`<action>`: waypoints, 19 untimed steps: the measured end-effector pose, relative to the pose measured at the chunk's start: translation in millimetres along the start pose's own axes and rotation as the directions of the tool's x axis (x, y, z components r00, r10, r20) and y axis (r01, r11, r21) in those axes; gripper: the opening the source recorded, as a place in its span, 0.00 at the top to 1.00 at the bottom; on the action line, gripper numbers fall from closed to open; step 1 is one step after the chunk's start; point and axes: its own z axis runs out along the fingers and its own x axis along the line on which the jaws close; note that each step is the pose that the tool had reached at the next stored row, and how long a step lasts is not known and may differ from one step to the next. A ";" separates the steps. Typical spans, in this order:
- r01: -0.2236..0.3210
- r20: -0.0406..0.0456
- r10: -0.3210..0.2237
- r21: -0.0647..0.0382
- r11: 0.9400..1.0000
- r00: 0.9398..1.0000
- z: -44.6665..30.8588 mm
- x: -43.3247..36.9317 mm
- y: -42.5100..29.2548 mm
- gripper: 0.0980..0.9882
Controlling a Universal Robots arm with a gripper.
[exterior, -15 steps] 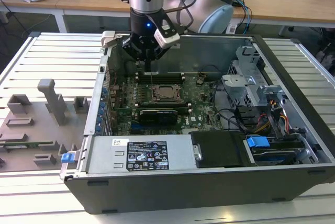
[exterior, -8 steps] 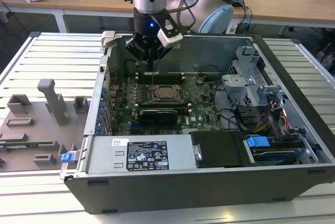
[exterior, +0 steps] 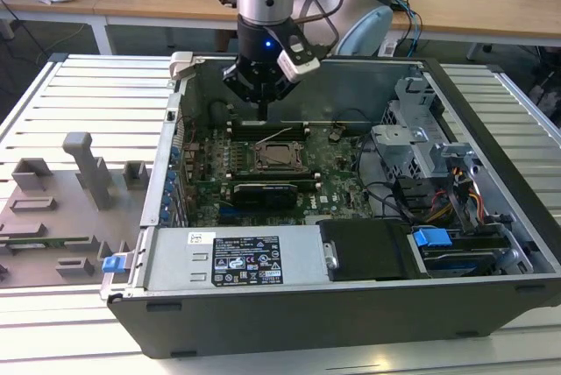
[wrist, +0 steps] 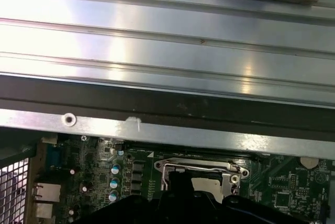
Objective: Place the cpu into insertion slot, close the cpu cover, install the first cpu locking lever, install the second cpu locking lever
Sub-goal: 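Install the first cpu locking lever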
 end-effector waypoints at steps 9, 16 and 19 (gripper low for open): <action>-0.082 0.002 0.082 -0.034 0.996 0.997 1.9 -0.1 -0.9 0.99; -0.096 0.003 0.096 -0.080 0.992 0.995 4.4 0.4 -6.3 0.99; -0.096 0.003 0.097 -0.082 0.992 0.995 9.8 1.2 -14.6 0.99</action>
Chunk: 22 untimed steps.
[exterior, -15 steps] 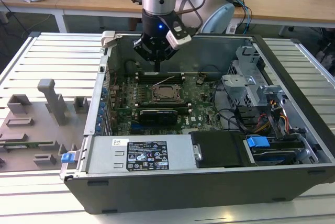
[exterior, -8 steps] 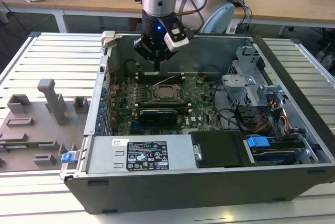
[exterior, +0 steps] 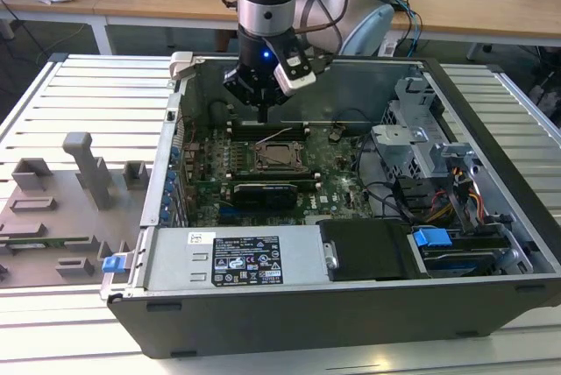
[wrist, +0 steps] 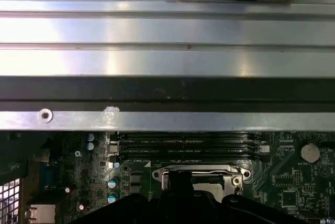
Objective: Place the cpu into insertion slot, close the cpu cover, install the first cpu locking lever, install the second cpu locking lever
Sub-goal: 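Install the first cpu locking lever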
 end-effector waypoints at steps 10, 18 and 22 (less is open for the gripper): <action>0.002 0.000 -0.002 0.000 1.000 1.000 27.4 -2.1 6.7 0.99; 0.004 -0.003 -0.004 0.000 1.000 1.000 41.2 -12.1 10.3 0.99; 0.005 0.009 -0.005 0.000 1.000 1.000 36.0 -5.5 10.8 0.99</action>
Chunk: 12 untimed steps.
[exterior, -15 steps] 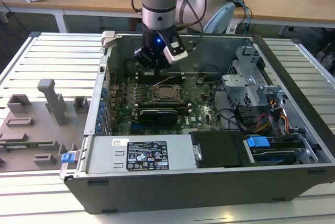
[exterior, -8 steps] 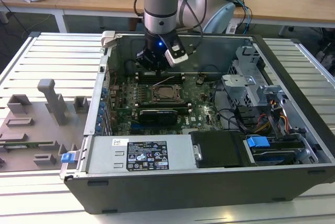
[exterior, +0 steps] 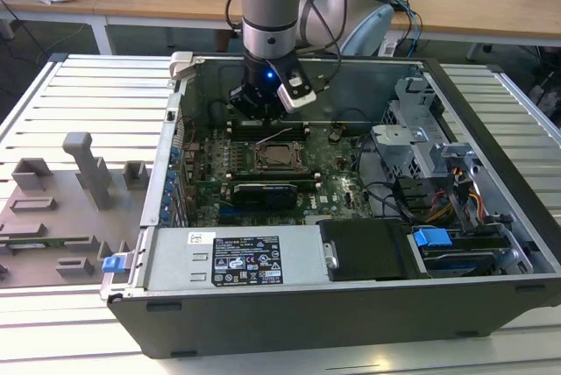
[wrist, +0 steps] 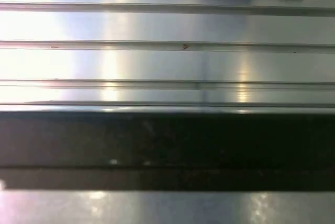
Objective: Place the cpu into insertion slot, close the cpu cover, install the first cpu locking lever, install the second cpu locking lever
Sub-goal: 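Install the first cpu locking lever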
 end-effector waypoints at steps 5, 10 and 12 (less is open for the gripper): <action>0.001 0.003 -0.001 -0.001 1.000 1.000 0.7 3.4 -2.9 0.99; 0.004 0.000 -0.004 -0.001 1.000 1.000 2.9 -5.7 -3.1 0.99; 0.004 -0.002 -0.004 -0.001 1.000 1.000 3.9 -10.5 -3.3 0.99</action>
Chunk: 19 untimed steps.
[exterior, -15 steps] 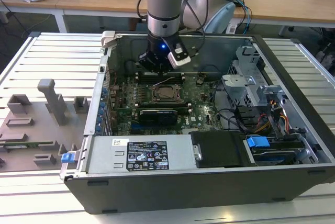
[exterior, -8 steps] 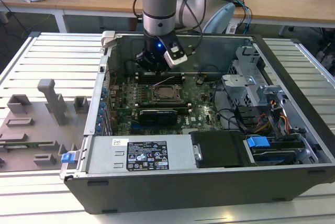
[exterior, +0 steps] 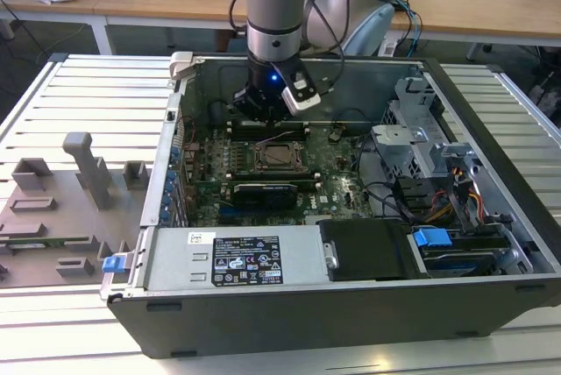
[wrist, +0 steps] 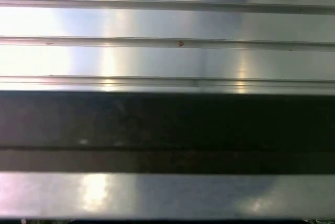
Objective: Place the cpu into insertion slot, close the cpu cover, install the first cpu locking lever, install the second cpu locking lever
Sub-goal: 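Install the first cpu locking lever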
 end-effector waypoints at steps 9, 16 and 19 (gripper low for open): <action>-0.001 -0.011 0.001 0.000 1.000 1.000 5.6 -17.6 -0.6 0.99; -0.001 -0.012 0.001 -0.007 1.000 1.000 5.9 -20.7 -3.1 0.99; -0.001 -0.013 0.001 -0.015 1.000 1.000 5.9 -23.3 -3.9 0.99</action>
